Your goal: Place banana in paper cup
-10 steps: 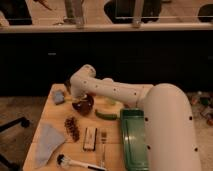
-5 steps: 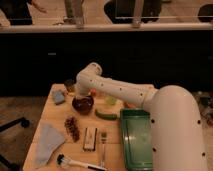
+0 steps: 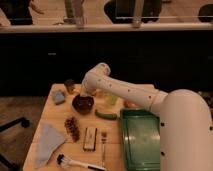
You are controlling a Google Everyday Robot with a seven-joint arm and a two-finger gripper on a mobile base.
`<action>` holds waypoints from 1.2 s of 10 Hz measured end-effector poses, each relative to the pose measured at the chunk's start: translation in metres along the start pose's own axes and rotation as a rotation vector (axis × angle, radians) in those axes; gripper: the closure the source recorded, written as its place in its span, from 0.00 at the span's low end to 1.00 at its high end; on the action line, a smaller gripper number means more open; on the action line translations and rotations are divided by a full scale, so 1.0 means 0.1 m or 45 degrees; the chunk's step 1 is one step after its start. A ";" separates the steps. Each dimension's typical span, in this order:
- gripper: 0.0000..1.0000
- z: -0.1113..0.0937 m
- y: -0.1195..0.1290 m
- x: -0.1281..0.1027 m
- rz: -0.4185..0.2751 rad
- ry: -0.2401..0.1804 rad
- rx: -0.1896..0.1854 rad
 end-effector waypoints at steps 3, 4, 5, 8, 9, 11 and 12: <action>0.99 0.00 0.00 0.01 0.009 -0.001 -0.004; 0.99 0.00 0.00 0.03 0.011 0.000 -0.003; 0.99 0.00 0.00 0.03 0.012 0.001 -0.003; 0.99 0.03 -0.04 0.03 0.040 -0.025 0.006; 0.99 0.03 -0.11 0.06 0.069 -0.045 0.020; 0.99 -0.04 -0.25 0.07 0.104 -0.082 0.060; 0.99 -0.10 -0.33 0.10 0.125 -0.095 0.083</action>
